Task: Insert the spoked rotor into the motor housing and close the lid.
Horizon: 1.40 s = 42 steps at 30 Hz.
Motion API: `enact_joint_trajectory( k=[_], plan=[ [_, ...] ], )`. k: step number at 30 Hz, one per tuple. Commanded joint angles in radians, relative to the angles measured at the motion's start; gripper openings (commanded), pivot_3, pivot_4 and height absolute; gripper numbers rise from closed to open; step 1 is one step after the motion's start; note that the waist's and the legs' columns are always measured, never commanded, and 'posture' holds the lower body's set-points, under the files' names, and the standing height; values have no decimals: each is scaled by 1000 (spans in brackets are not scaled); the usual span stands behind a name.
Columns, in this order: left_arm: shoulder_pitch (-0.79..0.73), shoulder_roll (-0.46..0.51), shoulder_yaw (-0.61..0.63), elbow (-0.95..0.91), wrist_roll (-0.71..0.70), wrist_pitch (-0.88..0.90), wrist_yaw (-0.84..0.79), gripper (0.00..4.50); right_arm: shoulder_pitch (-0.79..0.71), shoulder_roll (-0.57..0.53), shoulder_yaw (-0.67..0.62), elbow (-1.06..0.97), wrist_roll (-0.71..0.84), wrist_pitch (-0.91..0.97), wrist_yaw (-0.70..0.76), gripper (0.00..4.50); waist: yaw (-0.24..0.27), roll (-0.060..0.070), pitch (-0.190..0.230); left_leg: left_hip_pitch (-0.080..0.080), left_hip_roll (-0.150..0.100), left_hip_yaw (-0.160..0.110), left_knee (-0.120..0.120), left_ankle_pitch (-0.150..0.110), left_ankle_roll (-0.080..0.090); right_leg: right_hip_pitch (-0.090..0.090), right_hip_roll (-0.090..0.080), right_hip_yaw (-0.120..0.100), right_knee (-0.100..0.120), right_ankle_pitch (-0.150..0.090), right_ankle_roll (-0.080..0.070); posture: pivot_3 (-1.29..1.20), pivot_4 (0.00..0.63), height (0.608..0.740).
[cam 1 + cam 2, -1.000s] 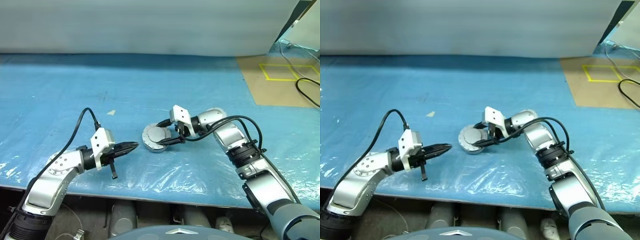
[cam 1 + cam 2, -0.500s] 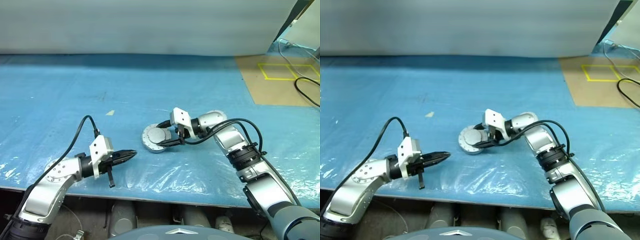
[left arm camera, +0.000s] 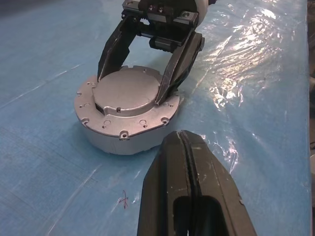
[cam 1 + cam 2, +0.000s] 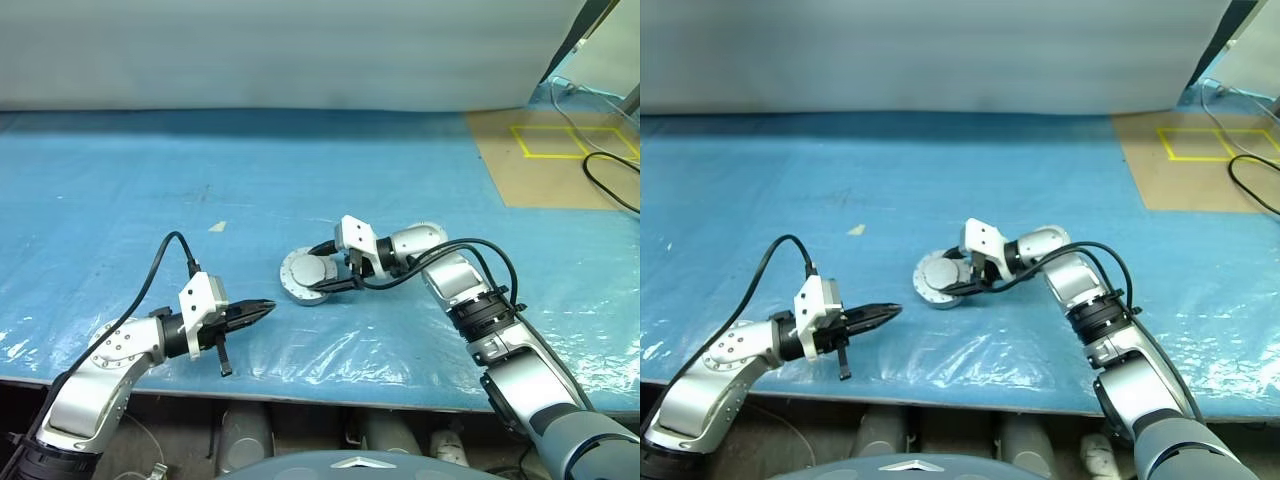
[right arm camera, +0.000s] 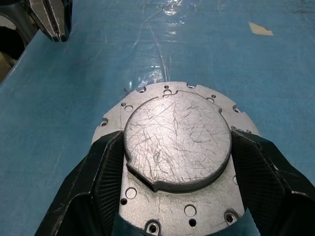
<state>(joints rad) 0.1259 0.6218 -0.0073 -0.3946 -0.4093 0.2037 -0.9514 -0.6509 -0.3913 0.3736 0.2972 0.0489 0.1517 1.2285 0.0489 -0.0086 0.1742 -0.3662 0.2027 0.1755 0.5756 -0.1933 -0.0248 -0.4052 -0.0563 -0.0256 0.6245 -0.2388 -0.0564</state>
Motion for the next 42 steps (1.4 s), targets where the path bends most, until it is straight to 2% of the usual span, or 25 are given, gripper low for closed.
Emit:
enact_joint_trajectory(
  k=[1, 9, 15, 20, 28, 36, 42],
  plan=[
    [-18, -7, 8, 30, -3, -36, -10, 0, 22, -9, 22, 36, -31, -37, -7, 3000, -1, 0, -1, 0, 0, 0, 0, 0, 0, 0, 0, 0, 0, 0, 0, 0, 150, 740],
    [-92, -51, 2, 165, 31, -123, -4, 0, 21, 0, 5, 101, -18, 2, -14, 3000, 0, 2, -3, 8, 0, 0, 0, 0, 0, 7, 0, 0, 0, 0, 0, 0, 150, 740],
    [-178, -119, -24, 214, 13, -112, -6, 0, 31, -5, -4, 72, -7, 26, -13, 3000, 6, 2, -3, 12, -1, 0, 0, 0, 0, 12, -1, 0, -1, 0, 0, 0, 150, 740],
    [-259, -179, -66, 384, 58, -195, -42, 0, 46, -6, -5, 46, -6, 41, -24, 3000, 7, 3, -4, 12, -1, 0, -1, 0, 0, 12, -1, 1, -1, 0, 0, 0, 150, 740],
    [-332, -186, -96, 621, 158, -347, -76, 0, 63, -23, -21, 15, 1, 67, -49, 3000, 17, 3, -5, 12, -1, -1, -2, 0, 0, 11, -1, 1, -2, 0, 0, 0, 150, 740],
    [-393, -271, -135, 659, 175, -366, -74, 0, 85, -38, -23, -23, 8, 91, -57, 3000, 28, 3, -5, 14, -2, -1, -2, 0, 0, 14, -3, 1, -3, 0, 0, 0, 150, 740],
    [-389, -242, -155, 700, 213, -391, -111, 0, 85, -39, -21, -34, 7, 101, -66, 3000, 28, 3, -5, 15, -2, -1, -4, 0, 0, 14, -3, 1, -4, 0, 0, 0, 150, 740]
  ],
)
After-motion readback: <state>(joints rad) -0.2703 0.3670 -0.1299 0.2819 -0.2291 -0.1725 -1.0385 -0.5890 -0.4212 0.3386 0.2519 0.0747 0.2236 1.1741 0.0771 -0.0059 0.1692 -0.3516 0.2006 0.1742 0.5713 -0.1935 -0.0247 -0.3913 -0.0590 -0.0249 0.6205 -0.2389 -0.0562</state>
